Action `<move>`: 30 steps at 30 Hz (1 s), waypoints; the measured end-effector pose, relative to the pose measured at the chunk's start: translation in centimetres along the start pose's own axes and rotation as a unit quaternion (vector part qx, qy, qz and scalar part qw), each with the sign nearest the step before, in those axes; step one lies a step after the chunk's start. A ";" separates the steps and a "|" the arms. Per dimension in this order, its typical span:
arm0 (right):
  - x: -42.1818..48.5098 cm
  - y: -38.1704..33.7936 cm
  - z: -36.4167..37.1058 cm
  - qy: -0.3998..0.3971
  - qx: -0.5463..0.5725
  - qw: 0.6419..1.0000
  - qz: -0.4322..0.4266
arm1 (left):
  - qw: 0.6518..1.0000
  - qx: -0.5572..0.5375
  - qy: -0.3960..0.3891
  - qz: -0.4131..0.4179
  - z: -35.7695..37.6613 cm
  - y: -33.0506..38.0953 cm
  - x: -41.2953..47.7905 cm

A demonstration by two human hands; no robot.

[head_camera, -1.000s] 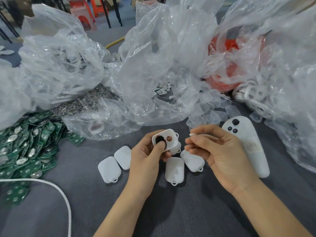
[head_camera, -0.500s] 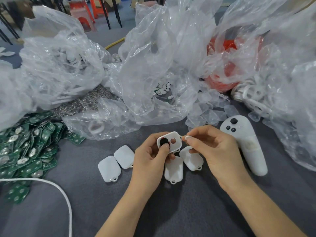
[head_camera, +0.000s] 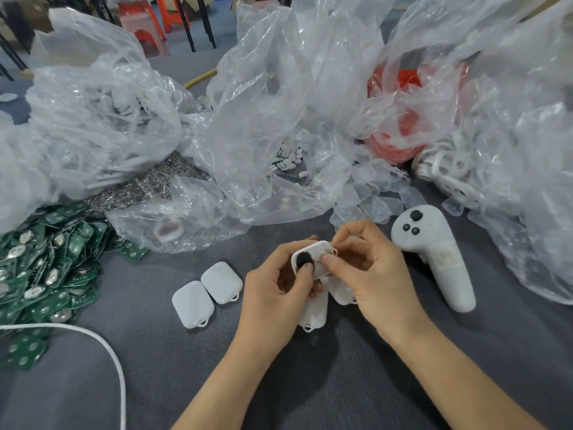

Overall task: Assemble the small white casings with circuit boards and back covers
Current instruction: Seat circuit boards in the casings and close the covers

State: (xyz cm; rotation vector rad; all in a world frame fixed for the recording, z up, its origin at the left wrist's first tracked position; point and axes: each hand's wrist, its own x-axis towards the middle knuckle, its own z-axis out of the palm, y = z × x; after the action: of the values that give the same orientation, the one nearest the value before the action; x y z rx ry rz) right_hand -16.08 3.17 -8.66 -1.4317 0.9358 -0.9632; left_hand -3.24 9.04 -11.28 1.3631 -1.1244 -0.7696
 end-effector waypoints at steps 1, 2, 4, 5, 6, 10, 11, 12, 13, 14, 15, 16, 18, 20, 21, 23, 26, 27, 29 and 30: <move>0.0 0.0 0.0 -0.003 0.023 1.000 0.015 | 1.000 0.000 -0.002 0.002 0.0 0.0 0.0; 0.1 -0.1 -0.1 -0.010 0.051 0.998 0.037 | 1.000 -0.003 -0.004 0.005 0.0 0.1 0.0; 0.1 -0.3 -0.3 -0.030 0.105 0.991 0.079 | 1.000 -0.008 -0.009 0.011 0.0 0.2 0.0; 0.2 -0.4 -0.5 -0.042 0.120 0.987 0.095 | 1.000 -0.010 -0.010 0.012 -0.1 0.2 0.0; 0.2 -0.4 -0.6 -0.052 0.125 0.985 0.106 | 1.000 -0.011 -0.012 0.013 -0.1 0.2 0.0; 0.2 -0.4 -0.6 -0.051 0.100 0.988 0.103 | 1.000 -0.017 -0.016 0.022 0.0 0.2 -0.1; 0.1 -0.4 -0.5 -0.041 0.094 0.990 0.094 | 0.999 -0.018 -0.014 0.022 0.0 0.1 -0.1; 0.1 -0.4 -0.3 -0.031 0.087 0.992 0.085 | 1.000 -0.018 -0.013 0.022 0.0 0.1 0.0; 0.0 -0.3 -0.1 -0.021 0.079 0.994 0.076 | 1.000 -0.015 -0.012 0.022 0.0 0.1 0.0; -0.1 -0.2 0.0 -0.012 0.071 0.995 0.070 | 1.000 -0.011 -0.011 0.023 0.0 0.1 0.0; -0.2 -0.2 0.1 -0.004 0.063 0.996 0.065 | 1.000 -0.004 -0.011 0.024 0.1 0.0 -0.1; -0.2 -0.1 0.1 0.002 0.057 0.996 0.064 | 1.000 0.005 -0.011 0.026 0.1 0.0 -0.1; -0.3 -0.1 0.2 0.009 0.044 0.997 0.065 | 0.999 0.034 -0.009 0.038 0.1 0.1 -0.2; -0.3 -0.1 0.2 0.012 0.037 0.997 0.066 | 0.997 0.052 -0.013 0.054 0.3 0.1 -0.2; -0.2 -0.1 0.1 0.013 0.031 0.997 0.068 | 0.997 0.056 -0.018 0.058 0.4 0.2 -0.3; -0.1 -0.2 -0.1 0.015 0.014 0.997 0.072 | 0.994 0.086 -0.024 0.067 0.5 0.2 -0.4; -0.1 -0.2 -0.3 0.012 -0.043 0.997 0.060 | 0.985 0.146 -0.009 0.090 0.6 0.3 -0.4; -0.1 -0.1 -0.4 0.009 -0.070 0.996 0.053 | 0.982 0.161 -0.001 0.102 0.6 0.2 -0.4; -0.1 -0.1 -0.4 0.007 -0.104 0.994 0.044 | 0.972 0.194 0.014 0.133 0.5 0.1 -0.3; -0.1 -0.1 -0.5 0.006 -0.108 0.993 0.045 | 0.966 0.208 0.018 0.150 0.4 0.1 -0.3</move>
State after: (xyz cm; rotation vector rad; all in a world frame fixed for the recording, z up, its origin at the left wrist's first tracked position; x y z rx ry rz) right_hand -16.60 3.12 -8.55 -1.5512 1.1311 -0.8233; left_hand -3.73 9.16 -11.32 1.4926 -1.4784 -0.2951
